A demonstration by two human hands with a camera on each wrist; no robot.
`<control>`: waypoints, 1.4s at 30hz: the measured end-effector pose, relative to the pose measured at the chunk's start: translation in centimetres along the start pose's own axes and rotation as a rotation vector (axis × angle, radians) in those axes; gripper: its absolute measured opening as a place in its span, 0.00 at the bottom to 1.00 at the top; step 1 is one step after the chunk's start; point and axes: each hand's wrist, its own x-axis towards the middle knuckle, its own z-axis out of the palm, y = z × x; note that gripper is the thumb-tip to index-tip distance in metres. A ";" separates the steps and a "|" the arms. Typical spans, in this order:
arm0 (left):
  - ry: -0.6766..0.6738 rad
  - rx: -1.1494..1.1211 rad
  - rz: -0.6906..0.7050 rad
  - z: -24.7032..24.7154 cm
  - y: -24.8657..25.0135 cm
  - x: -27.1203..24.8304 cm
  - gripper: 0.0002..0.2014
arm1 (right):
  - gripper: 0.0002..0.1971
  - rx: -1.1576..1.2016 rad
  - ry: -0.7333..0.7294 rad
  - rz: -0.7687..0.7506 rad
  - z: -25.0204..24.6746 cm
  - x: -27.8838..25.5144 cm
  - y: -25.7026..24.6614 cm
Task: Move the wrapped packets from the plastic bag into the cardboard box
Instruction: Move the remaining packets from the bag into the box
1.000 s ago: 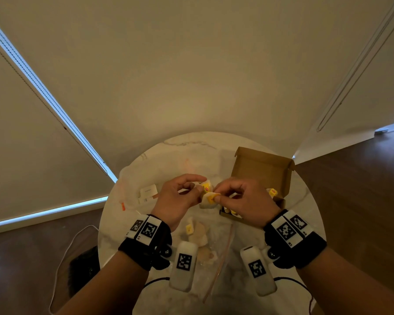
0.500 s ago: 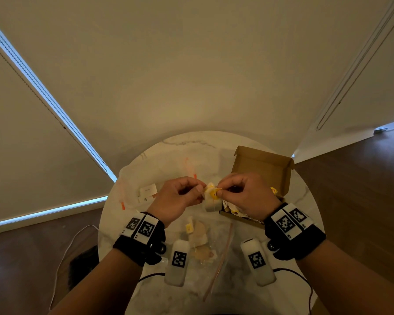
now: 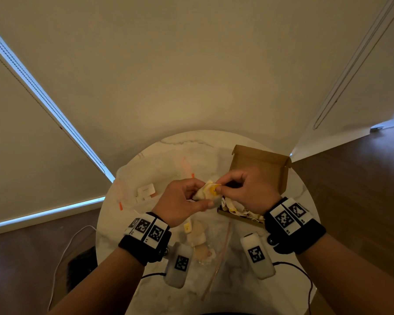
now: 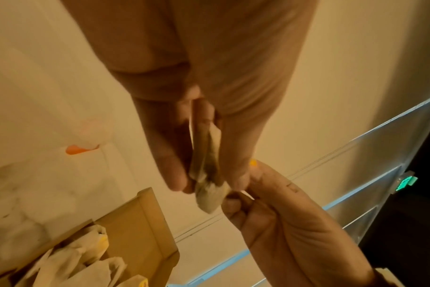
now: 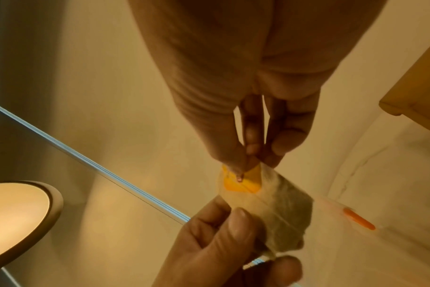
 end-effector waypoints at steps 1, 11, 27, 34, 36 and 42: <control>0.032 -0.004 -0.009 0.2 -0.1 0.1 0.13 | 0.03 0.004 0.023 -0.007 0.2 0.0 0.1; -0.021 0.183 -0.053 1.7 -1.7 1.1 0.22 | 0.03 -0.151 -0.044 0.091 -0.7 1.2 1.1; 0.040 0.323 -0.278 -0.7 -8.0 -1.0 0.04 | 0.07 -0.694 -0.149 0.608 -6.7 3.0 18.0; 0.143 0.429 -0.332 -2.7 -9.9 -3.1 0.03 | 0.08 -0.598 0.139 0.477 -6.1 0.7 17.2; 0.214 0.525 -0.373 -3.9 -10.9 -4.5 0.04 | 0.07 -0.586 0.086 0.374 -4.8 -1.0 15.8; 0.221 0.568 -0.444 -6.0 -14.0 -9.1 0.17 | 0.10 -0.289 -0.247 0.531 1.2 -6.5 15.3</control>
